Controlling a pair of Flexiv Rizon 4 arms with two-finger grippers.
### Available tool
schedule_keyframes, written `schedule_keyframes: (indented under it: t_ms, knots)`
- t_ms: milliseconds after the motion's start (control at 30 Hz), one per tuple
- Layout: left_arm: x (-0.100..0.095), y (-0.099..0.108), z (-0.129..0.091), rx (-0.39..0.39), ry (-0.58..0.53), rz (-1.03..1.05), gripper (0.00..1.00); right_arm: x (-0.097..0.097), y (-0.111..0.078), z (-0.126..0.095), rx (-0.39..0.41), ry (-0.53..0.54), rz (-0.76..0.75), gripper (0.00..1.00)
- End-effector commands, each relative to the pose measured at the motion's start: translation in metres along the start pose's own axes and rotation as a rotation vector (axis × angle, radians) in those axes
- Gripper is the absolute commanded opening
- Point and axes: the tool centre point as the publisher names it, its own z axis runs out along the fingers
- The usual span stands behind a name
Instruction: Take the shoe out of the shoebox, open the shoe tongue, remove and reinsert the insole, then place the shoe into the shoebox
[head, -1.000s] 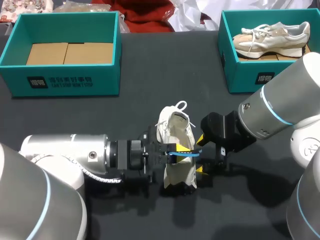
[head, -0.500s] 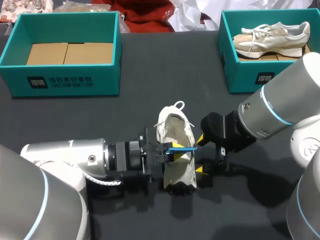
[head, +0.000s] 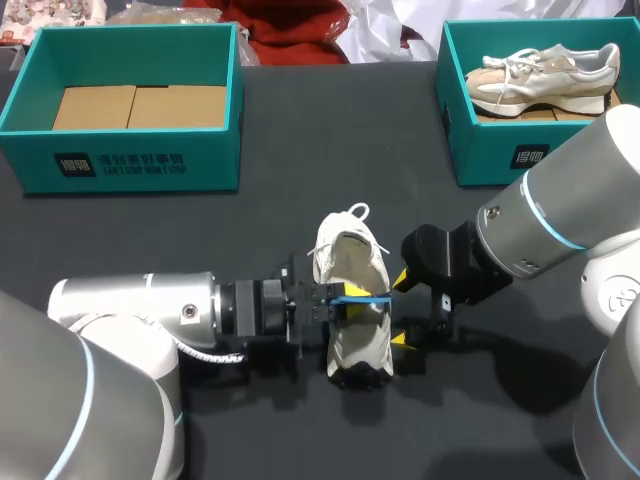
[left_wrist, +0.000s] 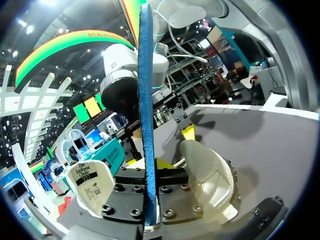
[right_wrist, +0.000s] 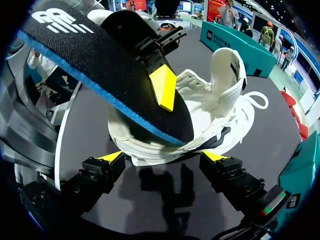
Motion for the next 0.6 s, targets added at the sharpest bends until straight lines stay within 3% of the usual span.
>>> schedule_keyframes:
  t_ms: [33,600]
  knots:
    - [-0.003,0.011,0.008,0.001,0.010,0.006,0.00,0.002,-0.001,0.001,-0.001,-0.003,0.000,1.00]
    - [0.000,0.027,0.006,-0.123,-0.013,0.023,0.00,0.002,-0.001,0.001,-0.001,-0.003,0.000,1.00]
